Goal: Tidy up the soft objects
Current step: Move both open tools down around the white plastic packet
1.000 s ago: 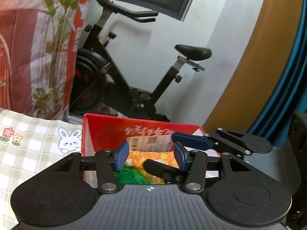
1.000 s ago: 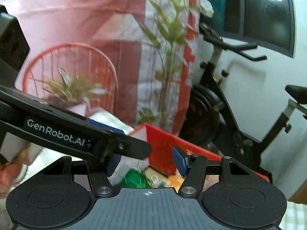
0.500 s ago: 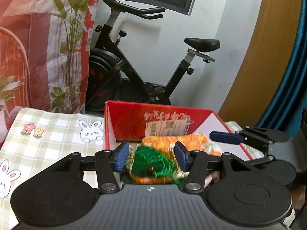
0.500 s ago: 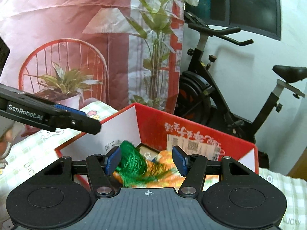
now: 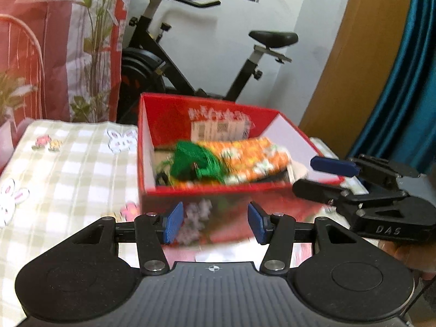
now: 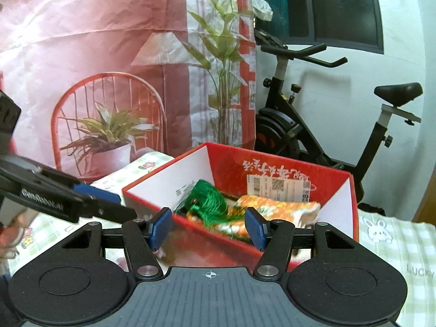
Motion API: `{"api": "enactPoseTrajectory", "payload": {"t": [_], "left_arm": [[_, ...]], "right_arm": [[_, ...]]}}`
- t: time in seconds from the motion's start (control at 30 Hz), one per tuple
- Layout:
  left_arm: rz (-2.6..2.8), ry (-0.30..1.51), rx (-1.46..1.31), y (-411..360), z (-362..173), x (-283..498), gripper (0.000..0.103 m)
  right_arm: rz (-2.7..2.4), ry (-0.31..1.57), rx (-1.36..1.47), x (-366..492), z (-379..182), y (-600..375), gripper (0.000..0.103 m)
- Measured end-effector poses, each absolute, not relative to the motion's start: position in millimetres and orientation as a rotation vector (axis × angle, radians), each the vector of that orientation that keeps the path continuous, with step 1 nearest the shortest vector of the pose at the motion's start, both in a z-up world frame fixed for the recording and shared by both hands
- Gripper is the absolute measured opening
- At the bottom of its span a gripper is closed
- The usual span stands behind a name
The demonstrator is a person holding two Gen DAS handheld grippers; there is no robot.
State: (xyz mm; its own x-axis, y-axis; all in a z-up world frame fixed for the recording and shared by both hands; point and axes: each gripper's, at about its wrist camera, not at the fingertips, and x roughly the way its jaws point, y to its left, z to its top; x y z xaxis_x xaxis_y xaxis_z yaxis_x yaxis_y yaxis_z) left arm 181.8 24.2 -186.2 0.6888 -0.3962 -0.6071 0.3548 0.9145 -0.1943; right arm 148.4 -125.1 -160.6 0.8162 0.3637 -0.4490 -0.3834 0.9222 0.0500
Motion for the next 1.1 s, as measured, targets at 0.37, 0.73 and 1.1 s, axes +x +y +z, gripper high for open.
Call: {"api": "enactPoseTrajectory", "payload": {"t": [0.37,0.73,1.1], "left_arm": [[-0.383,0.837,-0.082,19.2,-253.8,163.3,0.055],[-0.351,0.901,-0.106,15.7,-292.8,161.8,0.057],[-0.337,0.847,-0.068,7.2,-298.2,150.7,0.071]], "right_arm": [[0.336,0.582,0.061,111.8,-221.5,-148.4,0.056],[0.286,0.660,0.132,112.0,-281.9,-153.5,0.057],[0.297,0.609,0.124,101.6,-290.6,-156.1,0.058]]}}
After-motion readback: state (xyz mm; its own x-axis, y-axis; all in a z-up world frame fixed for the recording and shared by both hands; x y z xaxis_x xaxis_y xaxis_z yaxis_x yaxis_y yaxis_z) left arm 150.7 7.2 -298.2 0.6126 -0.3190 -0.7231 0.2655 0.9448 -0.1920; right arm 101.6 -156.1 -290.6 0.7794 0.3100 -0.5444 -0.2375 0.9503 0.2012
